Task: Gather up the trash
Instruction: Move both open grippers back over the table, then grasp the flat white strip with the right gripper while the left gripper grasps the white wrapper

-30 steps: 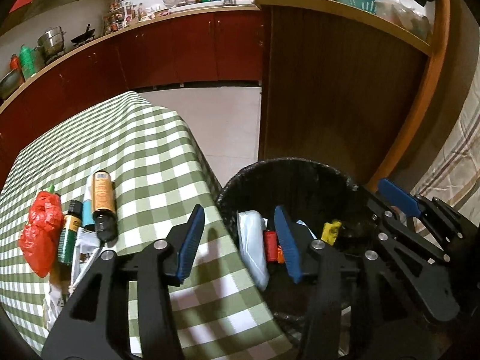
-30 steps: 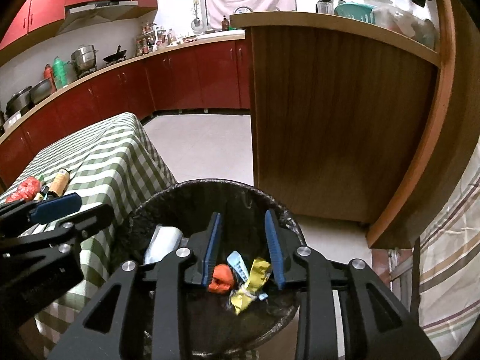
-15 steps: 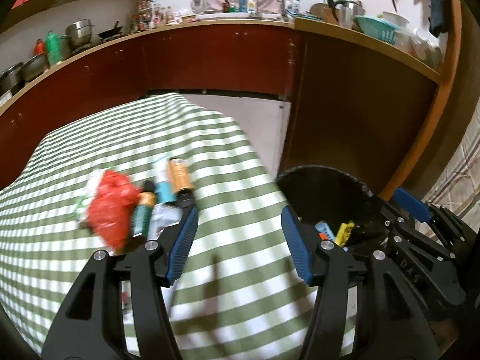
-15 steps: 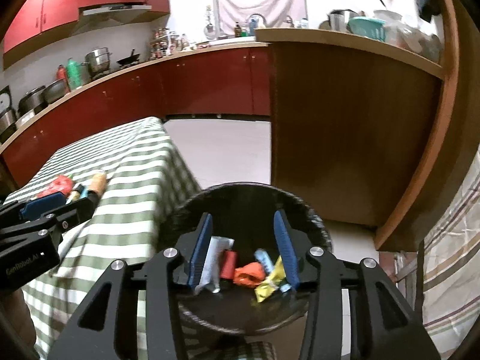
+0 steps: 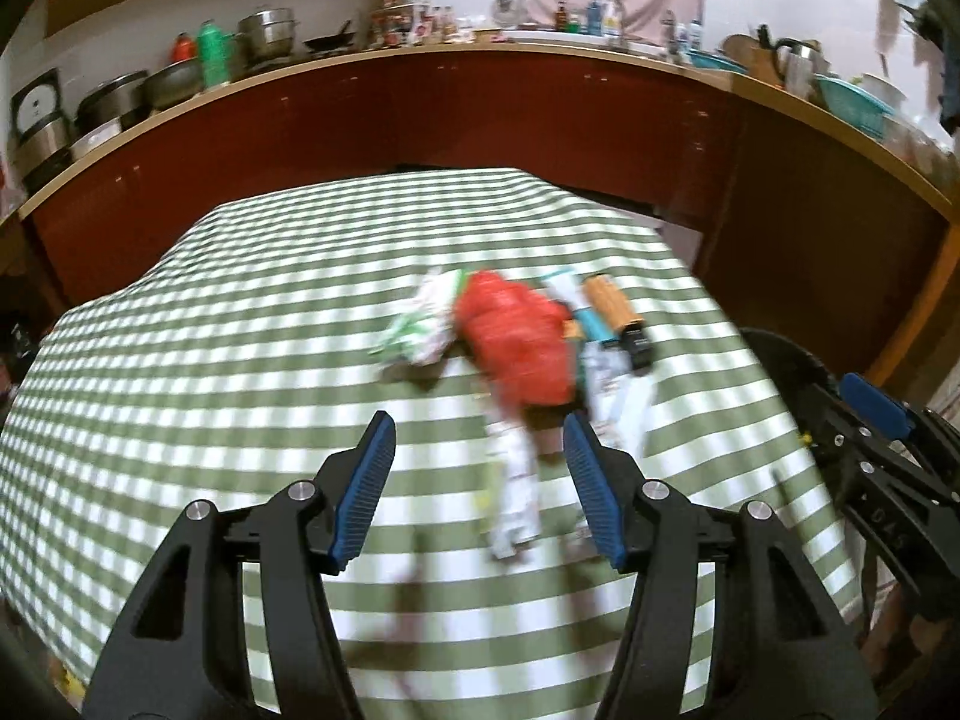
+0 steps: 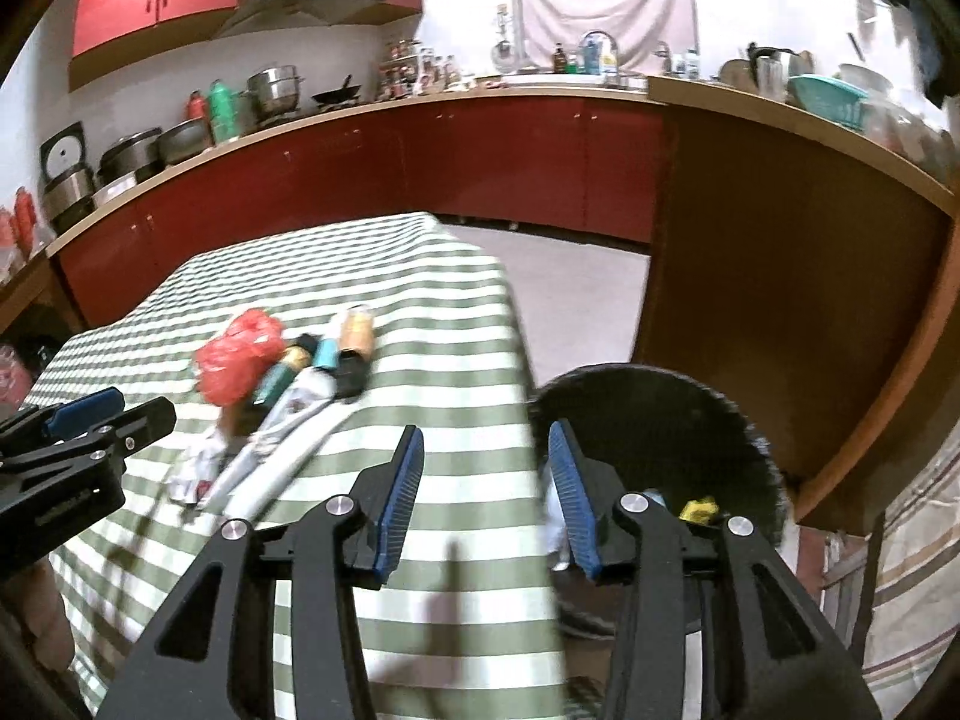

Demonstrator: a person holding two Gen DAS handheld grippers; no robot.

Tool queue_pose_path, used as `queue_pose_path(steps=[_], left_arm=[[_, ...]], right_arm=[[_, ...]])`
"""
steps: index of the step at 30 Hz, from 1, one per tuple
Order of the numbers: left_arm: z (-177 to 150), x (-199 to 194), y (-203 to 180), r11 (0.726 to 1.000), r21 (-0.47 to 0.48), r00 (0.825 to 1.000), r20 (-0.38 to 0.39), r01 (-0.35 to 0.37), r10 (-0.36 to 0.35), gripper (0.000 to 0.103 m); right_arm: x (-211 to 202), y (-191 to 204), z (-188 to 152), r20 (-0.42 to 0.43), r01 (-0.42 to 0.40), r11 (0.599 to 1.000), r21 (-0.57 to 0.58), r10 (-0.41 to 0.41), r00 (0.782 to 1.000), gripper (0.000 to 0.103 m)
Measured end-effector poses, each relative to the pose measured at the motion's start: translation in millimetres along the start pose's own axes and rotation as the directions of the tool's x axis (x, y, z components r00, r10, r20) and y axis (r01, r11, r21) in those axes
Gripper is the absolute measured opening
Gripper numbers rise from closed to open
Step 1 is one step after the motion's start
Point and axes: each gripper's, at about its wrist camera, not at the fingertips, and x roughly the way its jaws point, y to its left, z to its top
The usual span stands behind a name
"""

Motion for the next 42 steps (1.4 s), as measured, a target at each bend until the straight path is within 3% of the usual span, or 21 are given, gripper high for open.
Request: queue_pose_path(steps=[8,16,31,35,40,42], left_arm=[[-11.2,-2.9,49.2,0.997,-0.060,0.999,-0.012,-0.048,0.047,0.057],[-17.6,-1.0,76.0,0.993,-0.095,0.998,-0.026,-0.064,0.062,0.057],[-23.4,3.6,94.9,0.991,-0.125,0.999,-0.040,-0.042,0.037,0.057],[-23.0,6.0,91.9,0.992,-0.122,0.999,-0.045,-0.035,0.029,0.057],[-23.0,6.5,84.6,0.994,-0.109,0.999,-0.047,-0.029,0.024,0.057],[-22.7,6.7,81.4,0.994,-0.105,0.999,-0.048,-0.027,0.022,0.058]], right_arm=[[10.8,50.8,-7.4,-0.047,-0.063,0.997,-0.049,0.061,0.997,0.044],[25.8,84.7,-12.4,-0.105,-0.080,0.993,-0.089,0.071,0.992,0.044],[36.0,92.7,-12.1,-0.165,-0.042,0.993,-0.111,0.023,0.986,0.044],[34.9,89.9,-9.8,-0.161,-0.037,0.993,-0.111,0.018,0.987,0.040],[37.0,89.9,-12.0,-0.169,-0.049,0.991,-0.124,0.027,0.985,0.020],[36.7,89.5,-12.0,-0.167,-0.048,0.990,-0.131,0.025,0.986,0.018]])
